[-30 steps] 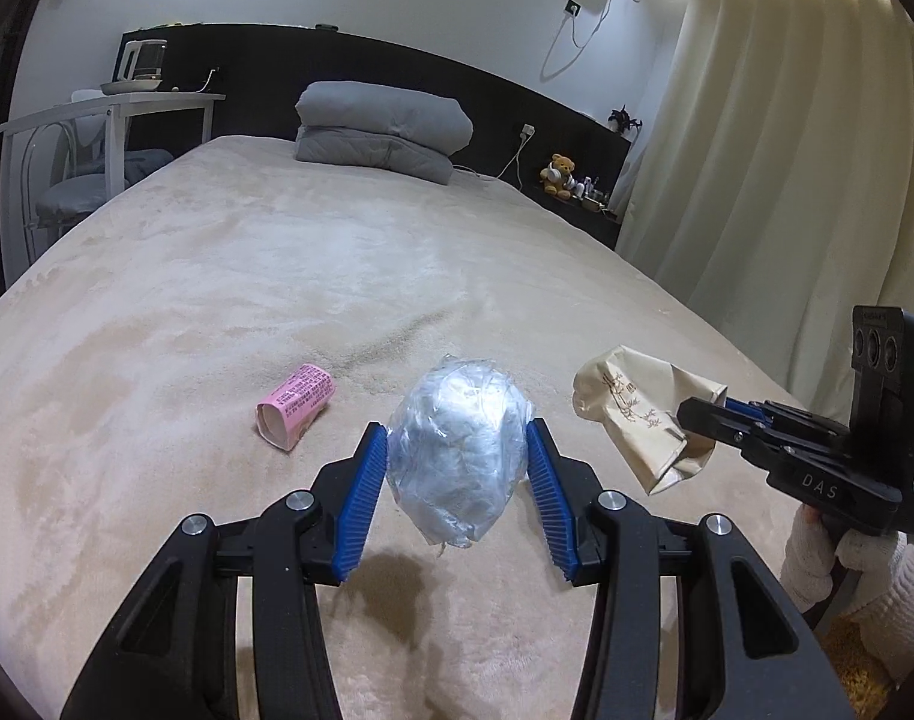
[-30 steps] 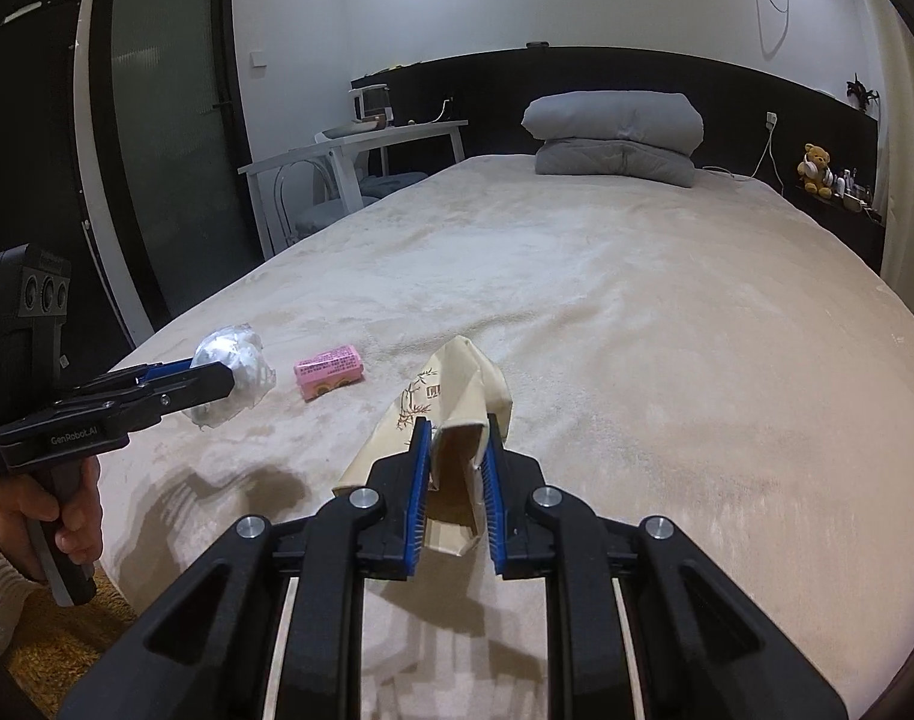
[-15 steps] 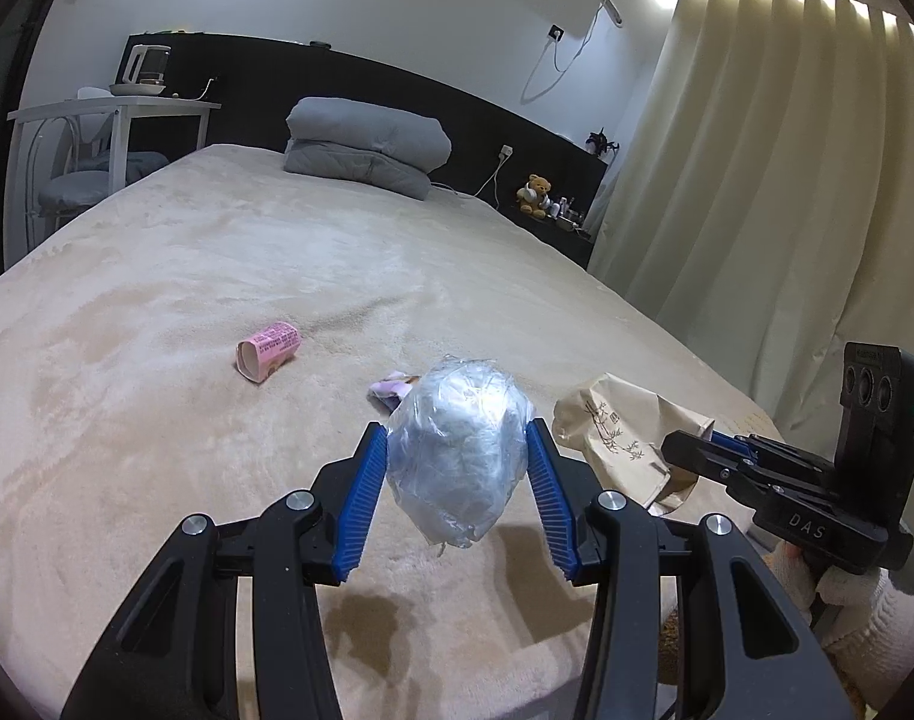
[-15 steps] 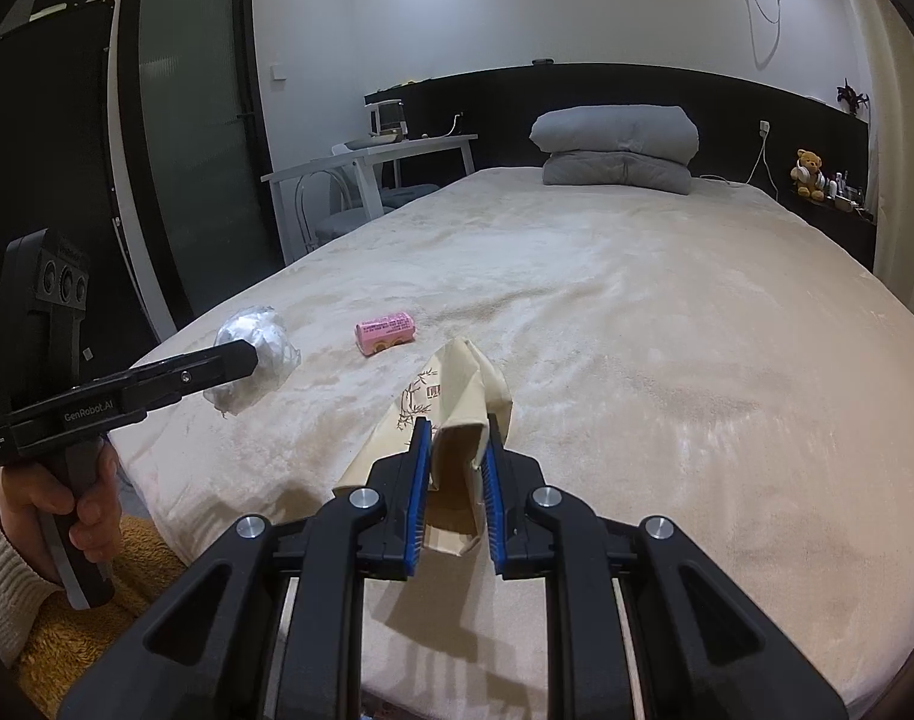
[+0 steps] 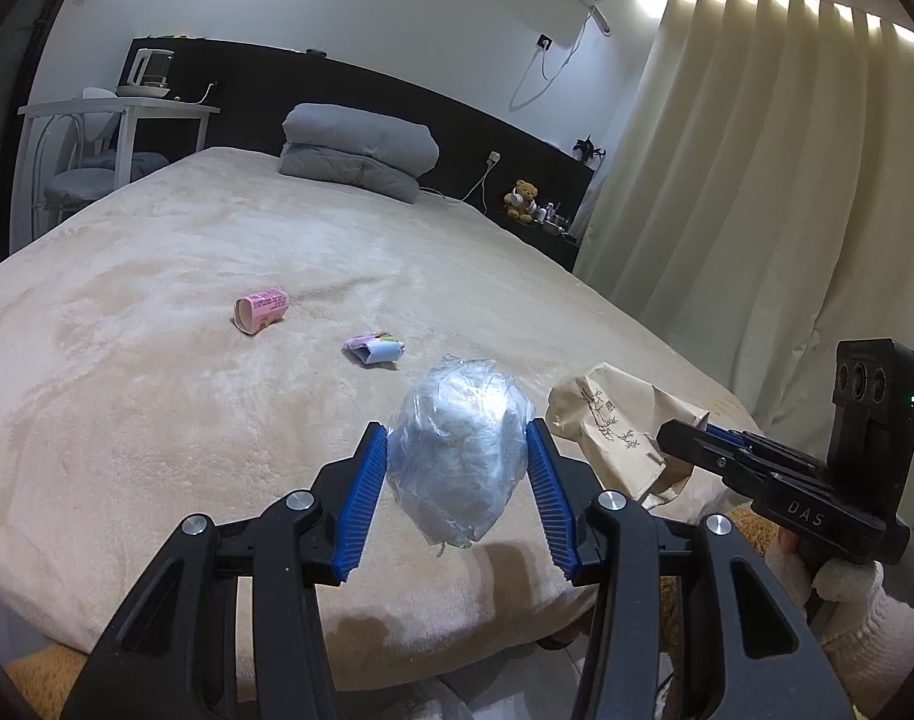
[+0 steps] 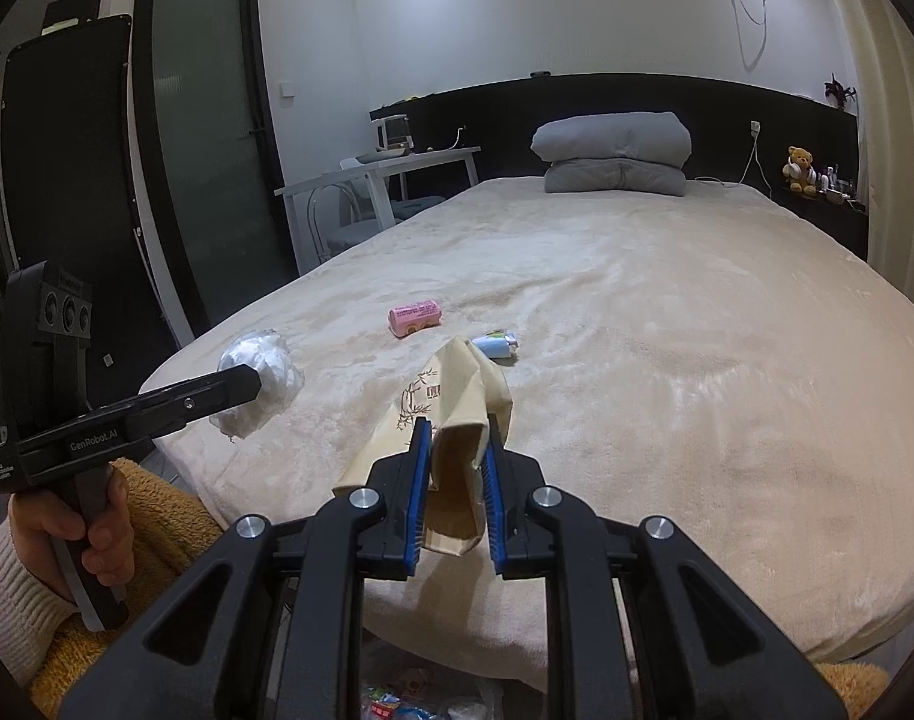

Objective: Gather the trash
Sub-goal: 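Carry the white plastic bag and tan paper bag down over the floor bin with both grippers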

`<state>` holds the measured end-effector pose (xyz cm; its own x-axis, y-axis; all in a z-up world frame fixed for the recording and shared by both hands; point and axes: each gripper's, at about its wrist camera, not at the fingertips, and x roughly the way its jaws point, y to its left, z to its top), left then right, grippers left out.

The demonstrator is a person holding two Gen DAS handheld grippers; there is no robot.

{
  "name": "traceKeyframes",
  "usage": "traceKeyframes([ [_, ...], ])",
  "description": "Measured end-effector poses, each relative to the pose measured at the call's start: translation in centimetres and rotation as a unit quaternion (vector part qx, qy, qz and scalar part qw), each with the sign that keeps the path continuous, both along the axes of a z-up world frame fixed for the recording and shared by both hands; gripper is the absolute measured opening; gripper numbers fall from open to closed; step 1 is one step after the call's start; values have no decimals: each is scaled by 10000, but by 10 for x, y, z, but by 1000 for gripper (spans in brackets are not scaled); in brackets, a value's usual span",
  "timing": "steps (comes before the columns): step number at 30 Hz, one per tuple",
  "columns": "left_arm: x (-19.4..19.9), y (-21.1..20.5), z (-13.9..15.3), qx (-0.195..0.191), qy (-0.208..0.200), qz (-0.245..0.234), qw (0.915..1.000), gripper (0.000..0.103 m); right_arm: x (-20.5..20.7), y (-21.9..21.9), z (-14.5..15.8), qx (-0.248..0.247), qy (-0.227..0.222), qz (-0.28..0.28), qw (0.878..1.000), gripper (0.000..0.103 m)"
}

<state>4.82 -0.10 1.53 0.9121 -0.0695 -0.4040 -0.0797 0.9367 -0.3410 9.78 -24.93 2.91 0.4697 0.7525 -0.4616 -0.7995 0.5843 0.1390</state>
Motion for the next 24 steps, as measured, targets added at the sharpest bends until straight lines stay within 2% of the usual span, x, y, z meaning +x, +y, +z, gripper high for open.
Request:
traceKeyframes([
  [11, -27, -20, -6, -81, 34, 17, 10000, 46, -35, -20, -6, 32, 81, 44, 10000, 18],
  [24, -42, -32, -23, -306, 338, -3, 9990, 46, -55, -18, -22, -214, 415, 233, 9986, 18],
])
